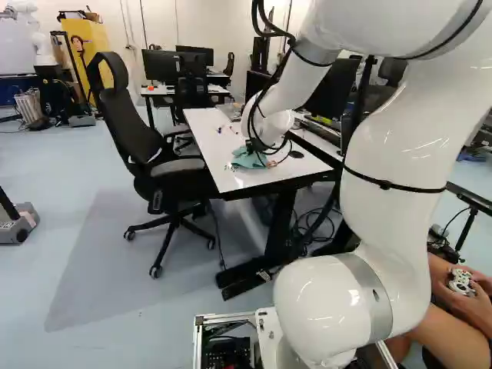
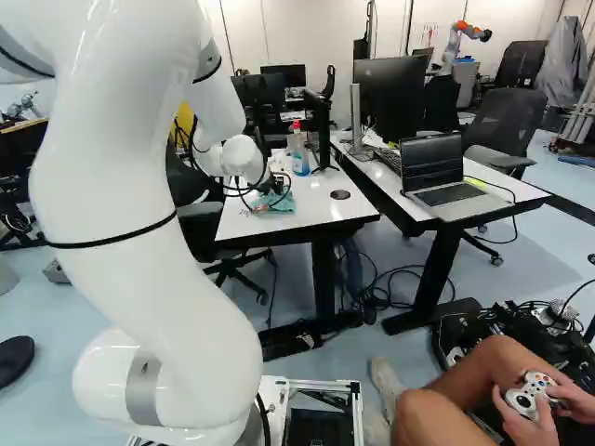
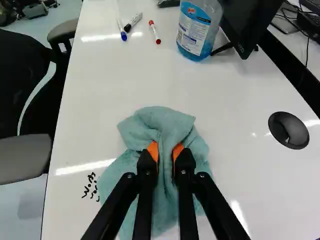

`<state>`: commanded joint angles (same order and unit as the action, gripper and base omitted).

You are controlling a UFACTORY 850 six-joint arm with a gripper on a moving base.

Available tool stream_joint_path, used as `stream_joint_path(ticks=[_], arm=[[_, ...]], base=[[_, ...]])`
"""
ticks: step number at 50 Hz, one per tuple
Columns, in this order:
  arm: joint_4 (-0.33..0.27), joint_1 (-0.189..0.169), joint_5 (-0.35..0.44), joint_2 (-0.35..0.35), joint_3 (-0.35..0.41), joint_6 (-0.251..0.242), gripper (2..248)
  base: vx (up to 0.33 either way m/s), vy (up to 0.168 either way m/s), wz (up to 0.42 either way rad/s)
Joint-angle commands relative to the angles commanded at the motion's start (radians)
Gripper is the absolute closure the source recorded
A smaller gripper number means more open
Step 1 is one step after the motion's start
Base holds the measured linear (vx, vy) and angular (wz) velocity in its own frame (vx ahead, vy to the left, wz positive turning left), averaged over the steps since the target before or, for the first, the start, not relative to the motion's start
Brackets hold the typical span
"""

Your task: Clean the table with the green towel

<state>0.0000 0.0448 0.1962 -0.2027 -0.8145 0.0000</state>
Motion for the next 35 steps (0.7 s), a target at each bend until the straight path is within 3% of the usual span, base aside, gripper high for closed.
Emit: stream_joint_path(ticks=[35], arm=[[0.0,0.0,-0.06,0.0,0.0,0.0,199]], base=[[0.0,0.0,0.0]])
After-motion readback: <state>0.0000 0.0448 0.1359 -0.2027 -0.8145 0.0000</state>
